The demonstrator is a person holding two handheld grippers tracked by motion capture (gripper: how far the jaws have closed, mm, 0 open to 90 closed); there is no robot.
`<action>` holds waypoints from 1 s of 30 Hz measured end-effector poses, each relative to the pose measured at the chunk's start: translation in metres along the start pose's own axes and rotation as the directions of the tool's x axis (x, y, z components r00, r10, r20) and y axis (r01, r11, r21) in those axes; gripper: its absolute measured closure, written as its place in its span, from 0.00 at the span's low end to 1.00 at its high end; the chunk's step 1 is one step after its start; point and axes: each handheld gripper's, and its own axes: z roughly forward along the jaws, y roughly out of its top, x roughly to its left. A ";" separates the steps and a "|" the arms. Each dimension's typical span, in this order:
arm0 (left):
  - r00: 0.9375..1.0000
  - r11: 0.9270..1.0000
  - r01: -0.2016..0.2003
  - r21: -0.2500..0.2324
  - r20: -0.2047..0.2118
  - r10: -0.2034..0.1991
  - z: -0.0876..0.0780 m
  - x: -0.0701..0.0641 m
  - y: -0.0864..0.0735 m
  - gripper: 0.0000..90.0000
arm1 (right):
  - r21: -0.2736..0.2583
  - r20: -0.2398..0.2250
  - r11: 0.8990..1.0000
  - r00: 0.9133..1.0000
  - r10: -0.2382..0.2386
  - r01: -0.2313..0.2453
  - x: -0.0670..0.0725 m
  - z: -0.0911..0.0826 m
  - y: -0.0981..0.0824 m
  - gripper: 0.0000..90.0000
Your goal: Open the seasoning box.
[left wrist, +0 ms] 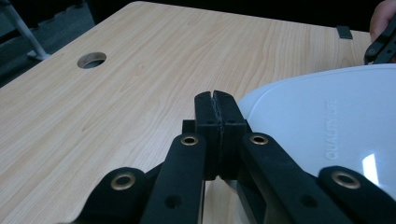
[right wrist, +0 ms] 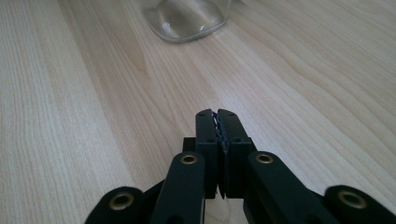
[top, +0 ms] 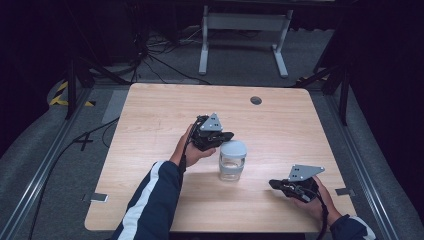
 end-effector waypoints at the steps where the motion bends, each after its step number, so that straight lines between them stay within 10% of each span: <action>1: 1.000 1.000 0.003 -0.005 0.000 -0.003 0.001 0.000 0.000 1.00 | -0.009 0.004 1.000 1.000 0.001 -0.001 -0.001 -0.001 0.001 0.98; 9: 1.000 1.000 -0.005 0.021 -0.009 0.005 0.006 -0.002 -0.003 1.00 | -0.107 -0.006 0.994 1.000 0.002 -0.002 0.000 -0.010 0.024 0.99; 15: 1.000 0.999 -0.014 0.038 -0.008 0.014 0.011 -0.002 -0.006 1.00 | -0.231 -0.049 0.972 0.997 -0.063 0.051 0.014 -0.009 0.076 0.99; 30: 0.999 0.998 -0.047 -0.043 0.022 0.047 -0.011 -0.012 0.003 1.00 | -0.201 -0.055 0.974 0.992 -0.114 0.101 0.027 0.008 0.090 0.99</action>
